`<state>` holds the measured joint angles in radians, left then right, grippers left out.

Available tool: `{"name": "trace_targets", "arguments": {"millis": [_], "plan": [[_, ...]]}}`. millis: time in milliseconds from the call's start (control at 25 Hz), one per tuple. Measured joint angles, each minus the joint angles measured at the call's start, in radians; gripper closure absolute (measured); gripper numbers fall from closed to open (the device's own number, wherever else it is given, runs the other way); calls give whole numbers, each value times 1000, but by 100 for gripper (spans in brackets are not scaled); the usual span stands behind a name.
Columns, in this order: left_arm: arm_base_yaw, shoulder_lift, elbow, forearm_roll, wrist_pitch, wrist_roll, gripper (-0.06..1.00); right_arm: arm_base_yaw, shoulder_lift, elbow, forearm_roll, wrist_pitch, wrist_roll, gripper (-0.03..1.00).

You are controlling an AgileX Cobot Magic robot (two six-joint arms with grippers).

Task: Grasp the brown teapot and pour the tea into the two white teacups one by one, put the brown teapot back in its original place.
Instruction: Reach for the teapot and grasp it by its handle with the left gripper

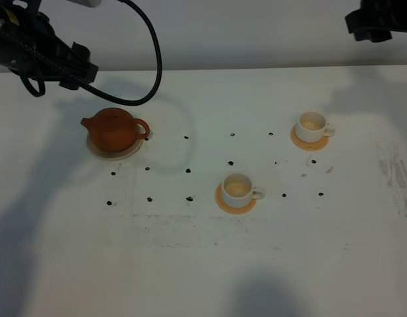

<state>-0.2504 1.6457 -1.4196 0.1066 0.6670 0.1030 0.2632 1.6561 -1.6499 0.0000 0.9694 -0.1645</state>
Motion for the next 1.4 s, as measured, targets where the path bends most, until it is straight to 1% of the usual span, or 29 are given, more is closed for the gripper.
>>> {"name": "trace_targets", "arguments": {"millis": [80,160,320,560,680,840,1000,1120,1280,1400], "plan": [[-5,0,0,81,6,-56,26,5,-30,41,-53,1,30,42],[-5,0,0,121,8,-81,26,8,-69,96,-77,-8,45,42],[-6,0,0,140,2,-90,26,9,-171,209,-75,-54,59,42],[-6,32,0,134,-6,-93,26,9,-381,350,-54,-85,86,42],[-6,76,0,99,-10,-92,26,9,-492,411,-52,-96,95,42],[-6,134,0,78,-25,-90,26,9,-648,492,-47,-95,108,42],[-6,177,0,70,-47,-90,26,9,-817,594,-20,-85,111,42],[-7,196,0,70,-58,-90,26,9,-943,671,0,-49,114,42],[-13,202,0,56,-80,-88,26,9,-1112,750,32,41,114,42],[-25,202,0,43,-87,-73,26,9,-1240,806,56,74,117,43]]}}
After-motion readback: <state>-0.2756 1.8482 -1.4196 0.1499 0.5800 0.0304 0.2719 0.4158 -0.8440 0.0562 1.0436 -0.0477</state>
